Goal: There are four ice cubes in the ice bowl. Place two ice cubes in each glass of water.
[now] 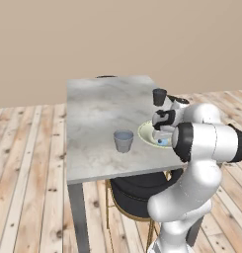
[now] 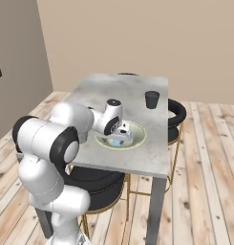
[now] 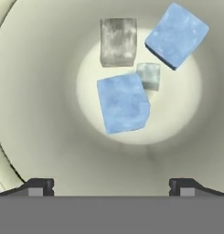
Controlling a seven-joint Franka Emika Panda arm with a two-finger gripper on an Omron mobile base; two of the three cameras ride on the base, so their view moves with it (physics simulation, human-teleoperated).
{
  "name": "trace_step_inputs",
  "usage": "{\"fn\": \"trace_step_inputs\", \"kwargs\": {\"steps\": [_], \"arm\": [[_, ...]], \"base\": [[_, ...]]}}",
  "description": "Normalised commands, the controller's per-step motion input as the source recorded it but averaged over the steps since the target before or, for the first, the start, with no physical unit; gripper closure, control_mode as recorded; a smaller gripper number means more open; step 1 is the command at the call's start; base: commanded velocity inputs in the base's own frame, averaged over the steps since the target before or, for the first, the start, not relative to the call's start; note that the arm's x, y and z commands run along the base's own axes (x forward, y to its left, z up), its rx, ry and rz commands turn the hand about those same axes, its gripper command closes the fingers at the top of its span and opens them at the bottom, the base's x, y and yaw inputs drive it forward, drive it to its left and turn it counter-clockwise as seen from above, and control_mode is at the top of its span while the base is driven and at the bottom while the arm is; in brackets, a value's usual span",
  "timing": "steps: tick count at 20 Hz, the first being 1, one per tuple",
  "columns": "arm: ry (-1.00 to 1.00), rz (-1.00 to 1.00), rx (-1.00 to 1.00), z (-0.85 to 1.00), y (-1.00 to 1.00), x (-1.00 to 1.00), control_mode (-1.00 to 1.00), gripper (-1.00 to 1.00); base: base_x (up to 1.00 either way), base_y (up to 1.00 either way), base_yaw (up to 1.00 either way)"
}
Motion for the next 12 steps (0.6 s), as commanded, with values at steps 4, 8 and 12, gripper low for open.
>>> {"fn": "trace_step_inputs", "kwargs": {"steps": [4,8,12], "arm": [[0.00,0.00,0.00,-0.19,0.00,0.15,-1.00,-1.00],[0.00,0.00,0.00,-0.14,0.00,0.19,-1.00,-1.00],[0.00,0.00,0.00,-0.14,0.00,0.18,-1.00,-1.00]], "base": [[0.00,0.00,0.00],[0.00,0.00,0.00],[0.00,0.00,0.00]]}}
